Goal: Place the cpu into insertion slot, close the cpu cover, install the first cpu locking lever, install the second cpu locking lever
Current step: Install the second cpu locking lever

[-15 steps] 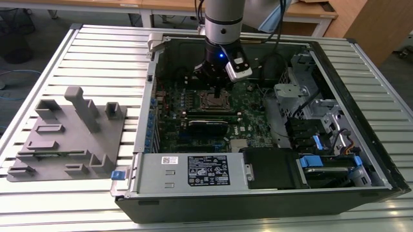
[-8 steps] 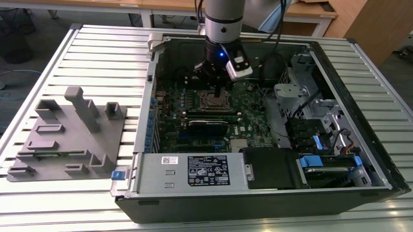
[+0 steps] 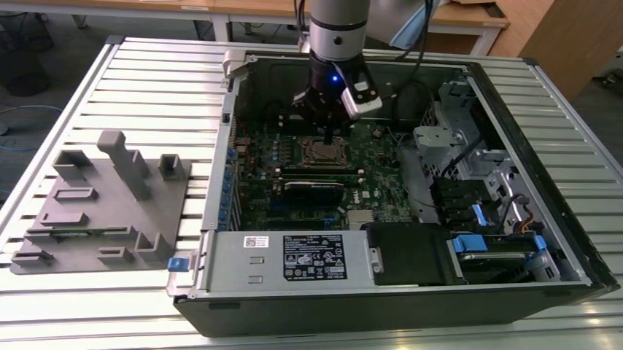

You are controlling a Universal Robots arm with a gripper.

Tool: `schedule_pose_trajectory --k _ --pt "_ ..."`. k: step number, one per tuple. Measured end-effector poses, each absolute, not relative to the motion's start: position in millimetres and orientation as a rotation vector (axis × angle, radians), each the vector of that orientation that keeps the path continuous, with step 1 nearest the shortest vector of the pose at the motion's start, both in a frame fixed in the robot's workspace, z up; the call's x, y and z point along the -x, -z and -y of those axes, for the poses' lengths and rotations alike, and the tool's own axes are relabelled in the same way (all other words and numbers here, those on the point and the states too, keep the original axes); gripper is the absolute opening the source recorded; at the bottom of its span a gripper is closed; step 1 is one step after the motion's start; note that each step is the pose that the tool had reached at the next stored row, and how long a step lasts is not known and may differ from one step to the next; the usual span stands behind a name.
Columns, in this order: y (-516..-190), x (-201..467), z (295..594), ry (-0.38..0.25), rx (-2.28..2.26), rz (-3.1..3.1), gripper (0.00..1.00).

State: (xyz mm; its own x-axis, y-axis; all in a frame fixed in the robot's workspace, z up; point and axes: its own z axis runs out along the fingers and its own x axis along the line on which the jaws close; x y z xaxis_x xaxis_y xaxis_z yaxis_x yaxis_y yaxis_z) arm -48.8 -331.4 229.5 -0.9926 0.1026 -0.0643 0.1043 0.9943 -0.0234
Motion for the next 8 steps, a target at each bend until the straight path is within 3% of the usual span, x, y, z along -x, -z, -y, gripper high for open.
schedule_pose_trajectory --k 8 --pt "-236.2 48.8 331.4 0.041 -0.16 -3.074 0.11"
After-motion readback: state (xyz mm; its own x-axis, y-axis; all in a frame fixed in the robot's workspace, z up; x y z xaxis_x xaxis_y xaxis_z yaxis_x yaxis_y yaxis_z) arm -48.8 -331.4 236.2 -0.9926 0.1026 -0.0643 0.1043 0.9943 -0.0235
